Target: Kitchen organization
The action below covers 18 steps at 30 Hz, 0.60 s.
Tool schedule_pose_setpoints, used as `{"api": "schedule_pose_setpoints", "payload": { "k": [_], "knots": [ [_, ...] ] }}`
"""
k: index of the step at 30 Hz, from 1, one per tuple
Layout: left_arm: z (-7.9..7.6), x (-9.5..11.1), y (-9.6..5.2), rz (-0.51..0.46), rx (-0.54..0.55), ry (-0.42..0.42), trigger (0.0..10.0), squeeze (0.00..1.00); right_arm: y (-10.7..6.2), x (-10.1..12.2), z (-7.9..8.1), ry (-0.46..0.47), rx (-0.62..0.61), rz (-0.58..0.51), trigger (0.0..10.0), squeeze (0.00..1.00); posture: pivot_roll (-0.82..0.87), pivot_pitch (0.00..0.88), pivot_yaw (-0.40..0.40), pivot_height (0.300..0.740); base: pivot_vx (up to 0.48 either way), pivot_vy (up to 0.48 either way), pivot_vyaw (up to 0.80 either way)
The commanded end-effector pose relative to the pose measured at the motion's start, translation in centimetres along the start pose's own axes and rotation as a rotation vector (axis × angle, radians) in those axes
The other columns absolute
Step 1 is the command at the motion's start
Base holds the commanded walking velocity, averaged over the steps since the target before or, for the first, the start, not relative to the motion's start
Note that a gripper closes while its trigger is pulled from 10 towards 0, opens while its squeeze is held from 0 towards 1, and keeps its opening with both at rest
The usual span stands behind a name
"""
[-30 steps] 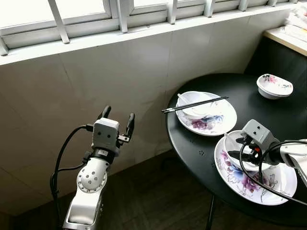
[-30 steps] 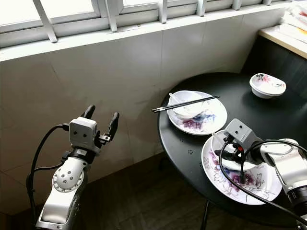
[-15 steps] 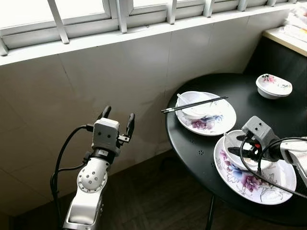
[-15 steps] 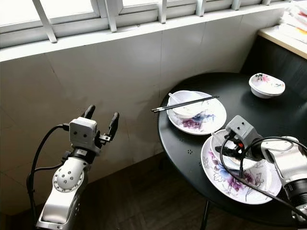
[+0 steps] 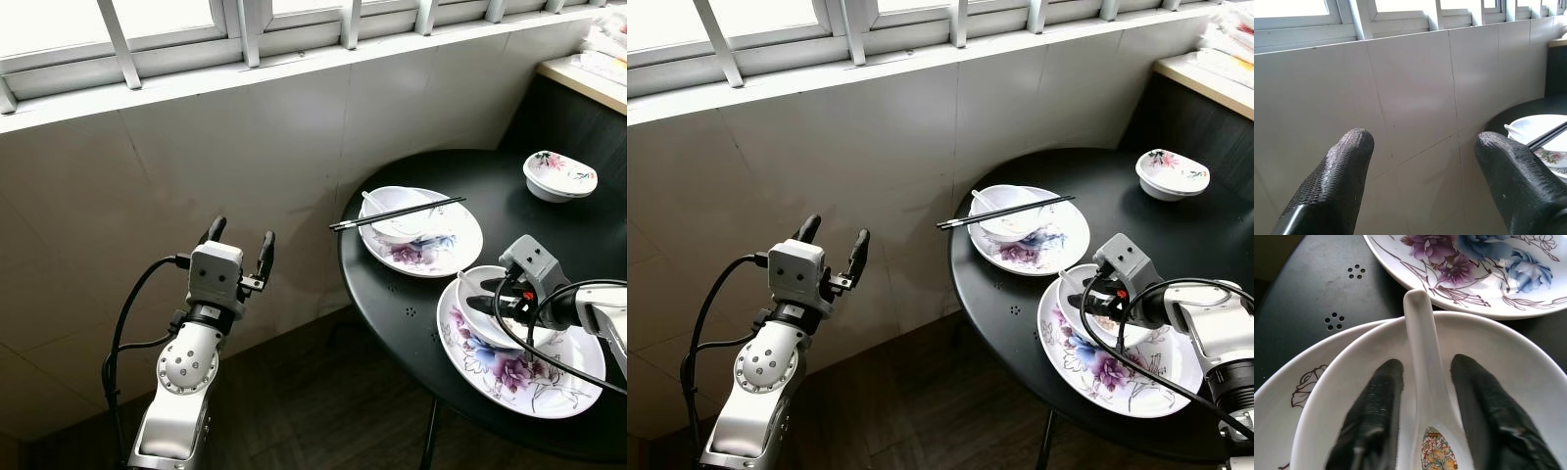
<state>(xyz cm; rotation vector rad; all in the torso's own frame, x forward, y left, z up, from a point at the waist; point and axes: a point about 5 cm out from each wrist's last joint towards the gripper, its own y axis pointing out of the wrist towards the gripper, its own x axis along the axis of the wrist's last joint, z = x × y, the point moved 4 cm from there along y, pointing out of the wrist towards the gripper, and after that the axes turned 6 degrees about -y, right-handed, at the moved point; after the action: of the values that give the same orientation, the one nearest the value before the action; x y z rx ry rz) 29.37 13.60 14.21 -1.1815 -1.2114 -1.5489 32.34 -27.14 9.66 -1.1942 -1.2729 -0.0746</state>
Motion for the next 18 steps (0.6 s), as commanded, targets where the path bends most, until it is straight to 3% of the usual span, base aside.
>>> {"api": "schedule_pose_setpoints", "payload": {
  "k": [1,18],
  "knots": [
    [0.06,0.04,0.08,0.001,-0.001,0.006,10.0,0.00,-0.27,0.63,-0.09,0.004,0.026,-0.038,0.0,0.00,-0.03,0.019,-0.016,0.740,0.000,0.000,0.00],
    [-0.10,-0.06,0.04,0.007,-0.003,0.002,10.0,0.00,-0.37,0.62,-0.22,-0.013,0.024,-0.027,0.0,0.00,-0.04,0.025,-0.019,0.740,0.000,0.000,0.00]
  ]
}}
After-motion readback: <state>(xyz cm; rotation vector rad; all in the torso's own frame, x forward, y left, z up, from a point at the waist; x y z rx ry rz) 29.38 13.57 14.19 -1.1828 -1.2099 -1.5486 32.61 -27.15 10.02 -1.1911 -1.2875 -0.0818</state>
